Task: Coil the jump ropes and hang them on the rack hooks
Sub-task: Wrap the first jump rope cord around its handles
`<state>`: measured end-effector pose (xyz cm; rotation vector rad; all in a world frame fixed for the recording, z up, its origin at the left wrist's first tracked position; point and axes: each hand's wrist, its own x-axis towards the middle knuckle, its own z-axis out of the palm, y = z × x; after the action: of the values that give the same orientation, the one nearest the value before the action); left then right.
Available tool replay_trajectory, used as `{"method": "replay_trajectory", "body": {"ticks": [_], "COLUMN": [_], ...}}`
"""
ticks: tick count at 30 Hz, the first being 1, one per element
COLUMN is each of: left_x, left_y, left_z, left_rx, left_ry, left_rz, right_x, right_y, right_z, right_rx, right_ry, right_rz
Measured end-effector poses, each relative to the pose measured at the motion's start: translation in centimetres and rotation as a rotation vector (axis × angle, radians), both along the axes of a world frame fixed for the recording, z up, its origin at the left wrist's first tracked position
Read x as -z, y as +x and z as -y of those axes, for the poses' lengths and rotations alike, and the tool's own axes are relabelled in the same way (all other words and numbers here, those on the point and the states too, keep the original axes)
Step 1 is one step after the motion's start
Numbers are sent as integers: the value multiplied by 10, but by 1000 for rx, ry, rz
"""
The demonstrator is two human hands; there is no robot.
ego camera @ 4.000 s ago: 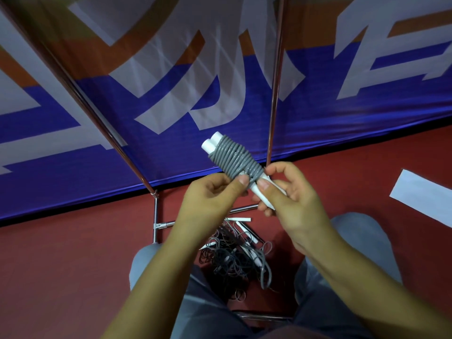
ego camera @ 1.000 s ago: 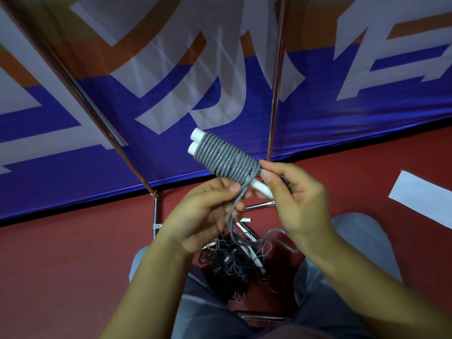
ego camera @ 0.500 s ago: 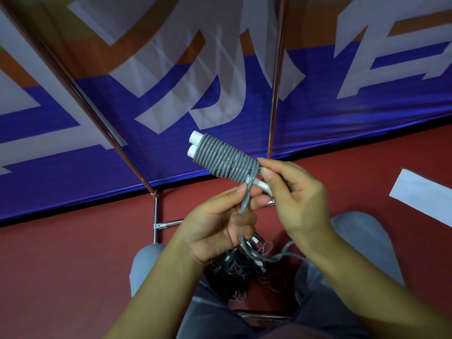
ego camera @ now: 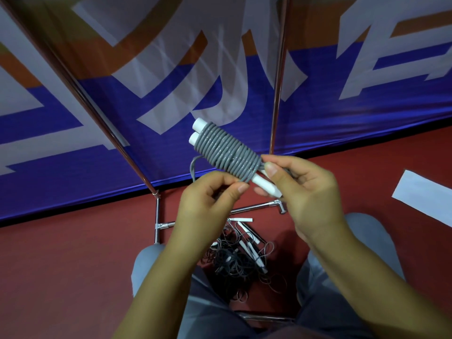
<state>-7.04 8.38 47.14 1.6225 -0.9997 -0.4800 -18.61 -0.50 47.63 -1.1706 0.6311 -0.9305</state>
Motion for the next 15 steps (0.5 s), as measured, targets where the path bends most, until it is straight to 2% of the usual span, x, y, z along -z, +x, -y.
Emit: {"method": "replay_trajectory", "body": {"ticks": [6,11,13,15], "left_x": [10,4,1,-1], "left_y": [0,0,-3,-6], "left_z": [2,-1,-2,0], "left_rx": [-61,-62,-60,-55], "left_ry": [-100,-149,-147,-154], "left_rz": [26,205,87,-159], "right_x": [-3,-3,-4,-4], "right_y": [-1,1,2,2], "right_z": [-2,-4,-4,-3], "right_rx": [-32,-32,-43,-71], "right_ry": [198,298,328,327], "right_rz": [64,97,118,123]}}
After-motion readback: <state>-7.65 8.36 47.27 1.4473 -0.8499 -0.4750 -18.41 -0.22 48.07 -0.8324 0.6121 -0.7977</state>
